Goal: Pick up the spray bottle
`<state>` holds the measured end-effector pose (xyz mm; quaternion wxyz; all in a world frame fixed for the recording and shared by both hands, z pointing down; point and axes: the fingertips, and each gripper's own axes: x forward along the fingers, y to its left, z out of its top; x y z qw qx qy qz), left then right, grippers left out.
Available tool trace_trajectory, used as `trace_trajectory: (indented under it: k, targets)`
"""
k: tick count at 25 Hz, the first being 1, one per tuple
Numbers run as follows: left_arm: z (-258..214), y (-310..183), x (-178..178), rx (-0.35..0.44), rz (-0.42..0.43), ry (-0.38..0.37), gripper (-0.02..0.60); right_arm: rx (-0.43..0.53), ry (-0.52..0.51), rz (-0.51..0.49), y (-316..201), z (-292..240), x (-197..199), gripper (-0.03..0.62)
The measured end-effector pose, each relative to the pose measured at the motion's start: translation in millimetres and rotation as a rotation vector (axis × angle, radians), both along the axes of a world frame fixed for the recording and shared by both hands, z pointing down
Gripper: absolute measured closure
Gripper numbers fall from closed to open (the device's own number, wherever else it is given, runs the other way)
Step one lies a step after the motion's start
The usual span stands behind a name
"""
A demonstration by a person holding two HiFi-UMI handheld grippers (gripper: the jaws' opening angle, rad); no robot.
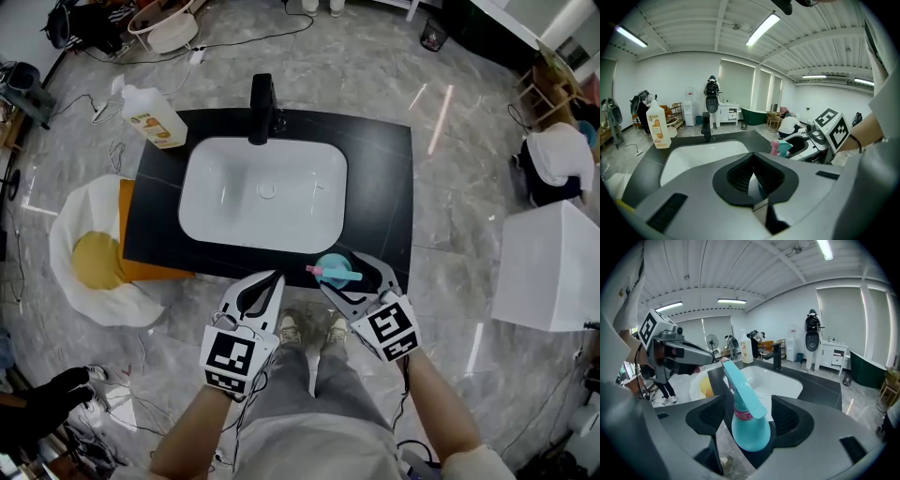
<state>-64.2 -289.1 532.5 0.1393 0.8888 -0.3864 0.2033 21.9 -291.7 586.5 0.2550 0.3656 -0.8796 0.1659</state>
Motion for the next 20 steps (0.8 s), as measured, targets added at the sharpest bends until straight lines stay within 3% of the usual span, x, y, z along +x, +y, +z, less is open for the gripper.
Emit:
trace_trajectory:
  k: [5,13,20]
  targets:
    - [12.2,-5.1,-4.5,-0.034,-0.048,0.011,0.565,0.004,0.011,-0.029,-7.5,12.8,-5.6,0.286]
    - [20.1,-4.1,-13.5,-0.068,-0.108,0.042,0.565,0.013,0.008,-0.058,-10.2,15.4,-14.3,0.366]
    - [3.9,-1.9,-17.4,-0.039,-0.133,0.048,0.565,0.045,-0.017,0.009,-18.1,-11.5,-3.7,0.420]
